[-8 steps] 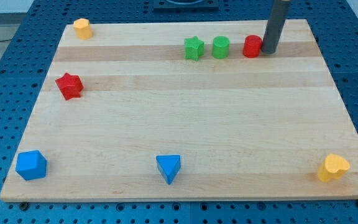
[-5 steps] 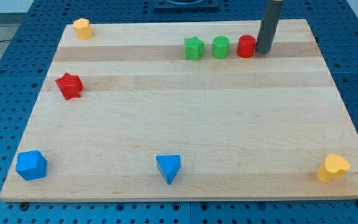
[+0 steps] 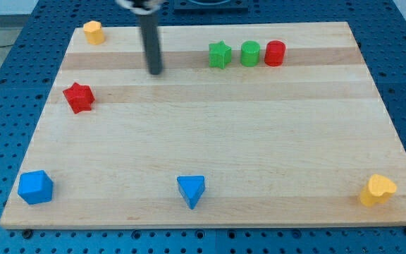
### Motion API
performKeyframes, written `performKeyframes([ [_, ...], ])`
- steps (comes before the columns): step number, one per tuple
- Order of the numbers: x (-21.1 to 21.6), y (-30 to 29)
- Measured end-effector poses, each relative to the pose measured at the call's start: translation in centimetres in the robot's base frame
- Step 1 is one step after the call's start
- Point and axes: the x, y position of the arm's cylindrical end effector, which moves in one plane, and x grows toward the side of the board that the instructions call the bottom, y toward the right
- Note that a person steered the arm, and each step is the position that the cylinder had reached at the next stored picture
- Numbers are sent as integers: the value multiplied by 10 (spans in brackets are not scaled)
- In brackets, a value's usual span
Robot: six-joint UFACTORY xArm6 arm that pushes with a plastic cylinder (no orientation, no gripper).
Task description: Move the arm left to the yellow hexagon
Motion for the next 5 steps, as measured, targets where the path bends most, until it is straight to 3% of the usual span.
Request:
performKeyframes([
  [2,-51,-146],
  [3,-58,-154],
  [5,-128,-152],
])
